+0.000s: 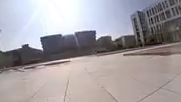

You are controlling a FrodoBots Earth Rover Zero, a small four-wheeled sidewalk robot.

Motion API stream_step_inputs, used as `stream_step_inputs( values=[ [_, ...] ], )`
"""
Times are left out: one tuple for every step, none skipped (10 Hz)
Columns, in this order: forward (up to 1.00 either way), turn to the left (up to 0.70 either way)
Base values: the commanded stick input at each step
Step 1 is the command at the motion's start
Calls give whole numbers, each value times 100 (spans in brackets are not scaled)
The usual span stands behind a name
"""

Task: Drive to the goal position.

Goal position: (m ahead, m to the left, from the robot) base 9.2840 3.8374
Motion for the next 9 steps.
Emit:
stream_step_inputs(
  values=[
    [0, 0],
    [0, 0],
    [0, 0],
    [0, 0],
    [0, 0],
    [6, 0],
    [20, 0],
    [33, 0],
    [47, 0]
  ],
)
